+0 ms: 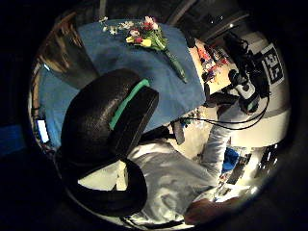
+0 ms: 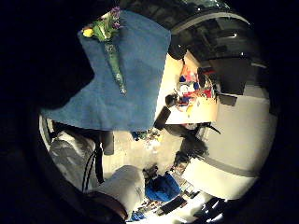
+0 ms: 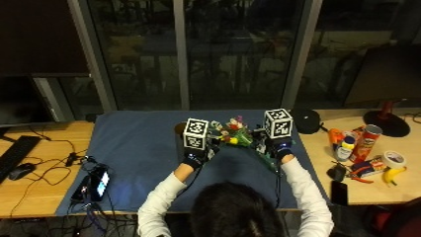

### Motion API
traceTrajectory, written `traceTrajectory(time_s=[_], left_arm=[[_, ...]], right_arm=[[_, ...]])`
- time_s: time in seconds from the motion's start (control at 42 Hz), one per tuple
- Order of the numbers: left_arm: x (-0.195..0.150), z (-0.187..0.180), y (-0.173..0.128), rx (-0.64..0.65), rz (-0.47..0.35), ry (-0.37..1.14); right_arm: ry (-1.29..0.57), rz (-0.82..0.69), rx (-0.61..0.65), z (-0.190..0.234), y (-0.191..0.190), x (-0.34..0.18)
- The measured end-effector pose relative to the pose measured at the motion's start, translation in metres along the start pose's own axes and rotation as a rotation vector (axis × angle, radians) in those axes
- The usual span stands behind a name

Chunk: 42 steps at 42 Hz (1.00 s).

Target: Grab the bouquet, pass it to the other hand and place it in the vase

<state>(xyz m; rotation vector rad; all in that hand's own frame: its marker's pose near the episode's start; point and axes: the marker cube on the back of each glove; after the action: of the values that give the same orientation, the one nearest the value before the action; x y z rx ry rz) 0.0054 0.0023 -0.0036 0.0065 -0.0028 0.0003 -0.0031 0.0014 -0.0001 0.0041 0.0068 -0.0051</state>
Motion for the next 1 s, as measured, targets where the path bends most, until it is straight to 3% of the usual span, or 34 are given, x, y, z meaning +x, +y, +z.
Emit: traceTrajectory(time_s=[0.381, 0.691, 1.0], left_arm=[[0.017, 0.009, 0.003, -0.009, 0.042, -0.019], [0.008, 0.008, 0.001, -0.014, 0.016, 0.005], [-0.001, 0.005, 0.004, -0.009, 0.068, 0.044]], right_arm=[[-0.003, -0.004, -0.006, 0.0, 0.004, -0.003], [0.039, 0.102, -0.032, -0.012, 0.002, 0.005], [-0.019, 0.272, -0.037, -0.023, -0.018, 0.036]])
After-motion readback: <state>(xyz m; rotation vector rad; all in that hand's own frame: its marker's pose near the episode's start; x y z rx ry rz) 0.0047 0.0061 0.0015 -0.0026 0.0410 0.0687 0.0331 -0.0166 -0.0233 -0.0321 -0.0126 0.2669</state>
